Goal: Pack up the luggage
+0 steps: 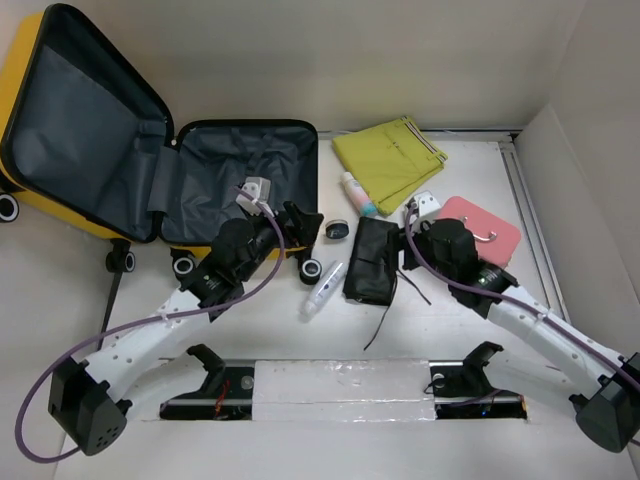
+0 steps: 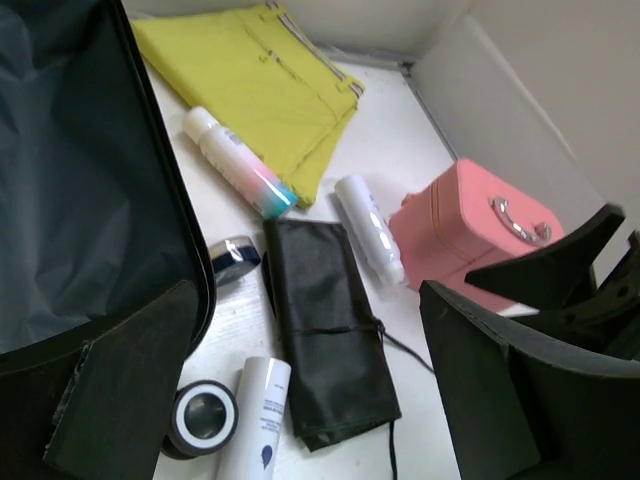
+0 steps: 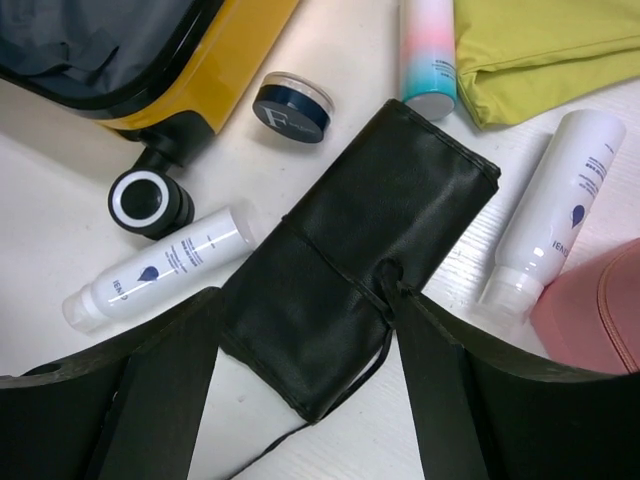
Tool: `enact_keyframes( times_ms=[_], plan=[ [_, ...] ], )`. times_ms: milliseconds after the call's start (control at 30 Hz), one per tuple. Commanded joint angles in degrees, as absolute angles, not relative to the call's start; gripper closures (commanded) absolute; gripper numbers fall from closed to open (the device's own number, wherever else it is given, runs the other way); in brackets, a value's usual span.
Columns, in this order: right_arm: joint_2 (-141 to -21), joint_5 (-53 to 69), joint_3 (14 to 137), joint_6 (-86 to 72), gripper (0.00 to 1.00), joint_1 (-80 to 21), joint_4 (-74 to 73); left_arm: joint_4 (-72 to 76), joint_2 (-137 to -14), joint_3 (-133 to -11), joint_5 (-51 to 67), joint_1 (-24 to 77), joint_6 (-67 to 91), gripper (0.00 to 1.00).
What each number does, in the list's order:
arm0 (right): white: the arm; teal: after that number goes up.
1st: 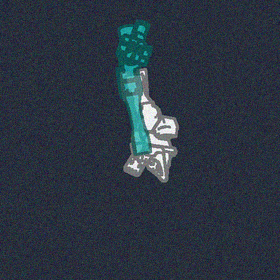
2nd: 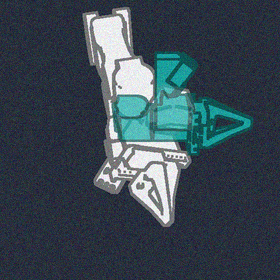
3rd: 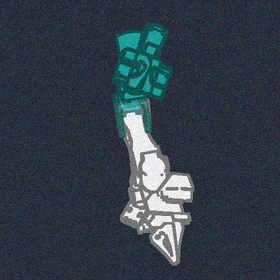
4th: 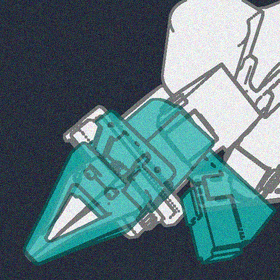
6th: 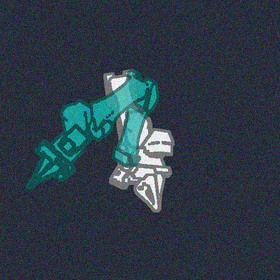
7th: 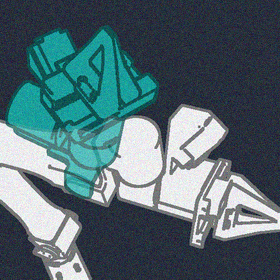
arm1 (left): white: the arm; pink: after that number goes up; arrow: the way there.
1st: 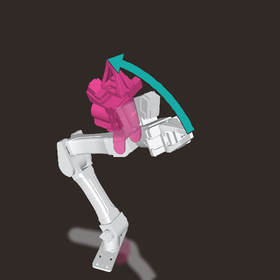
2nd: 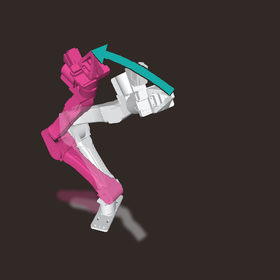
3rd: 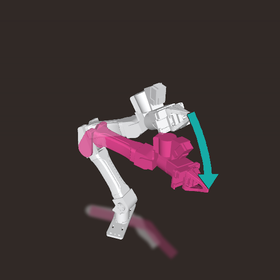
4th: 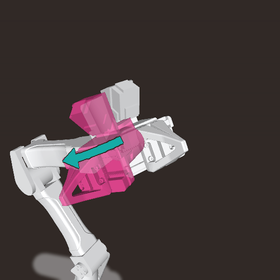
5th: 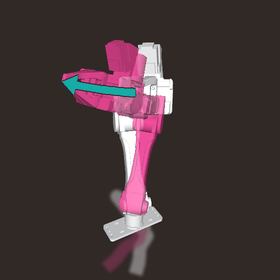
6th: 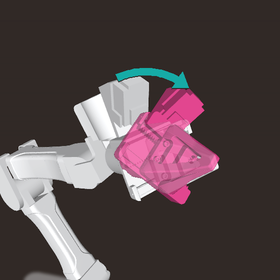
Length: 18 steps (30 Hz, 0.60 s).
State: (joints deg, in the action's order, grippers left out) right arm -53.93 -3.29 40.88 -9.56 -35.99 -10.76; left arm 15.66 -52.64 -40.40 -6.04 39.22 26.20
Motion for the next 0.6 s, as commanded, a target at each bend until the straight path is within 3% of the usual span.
enact_keyframes(
  times_ms=[0, 67, 100, 167, 200, 267, 333, 567],
  plan=[
    [-52.8, -7.1, 41.9, -10.5, 0.25, -36.7, -9.2, 18.4, -53.9, -38.7, -0.9, 39.1, 26.7, 0.11],
    [-51.3, -8.7, 41.9, -10.5, 0.28, -36.7, -9.8, 21.4, -54.9, -36.9, 5.6, 39.1, 24.9, 0.19],
    [-51.3, -10.6, 41.9, -10.5, 0.3, -36.7, -10.3, 22.2, -56.4, -36.2, 7.7, 40.6, 24.2, 0.34],
    [-50.8, -11.8, 42.5, -10.5, 0.36, -36.7, -10.3, 18.0, -58.3, -36.7, 4.7, 45.1, 23.0, 0.44],
    [-50.8, -12.3, 43.0, -10.5, 0.4, -36.7, -11.0, 16.4, -59.0, -37.4, -4.0, 48.3, 22.2, 0.46],
    [-50.8, -13.2, 43.9, -10.5, 0.54, -36.7, -11.9, 11.2, -61.3, -38.3, -14.3, 58.2, 20.7, 0.46],
    [-50.8, -13.8, 44.6, -10.5, 0.54, -36.7, -11.9, 6.4, -63.9, -40.8, -21.3, 61.2, 22.1, 0.45],
    [-51.3, -12.7, 43.9, -11.1, 0.5, -36.7, -10.7, 3.6, -63.9, -36.3, -22.1, 61.2, 28.7, 0.38]
  ],
)
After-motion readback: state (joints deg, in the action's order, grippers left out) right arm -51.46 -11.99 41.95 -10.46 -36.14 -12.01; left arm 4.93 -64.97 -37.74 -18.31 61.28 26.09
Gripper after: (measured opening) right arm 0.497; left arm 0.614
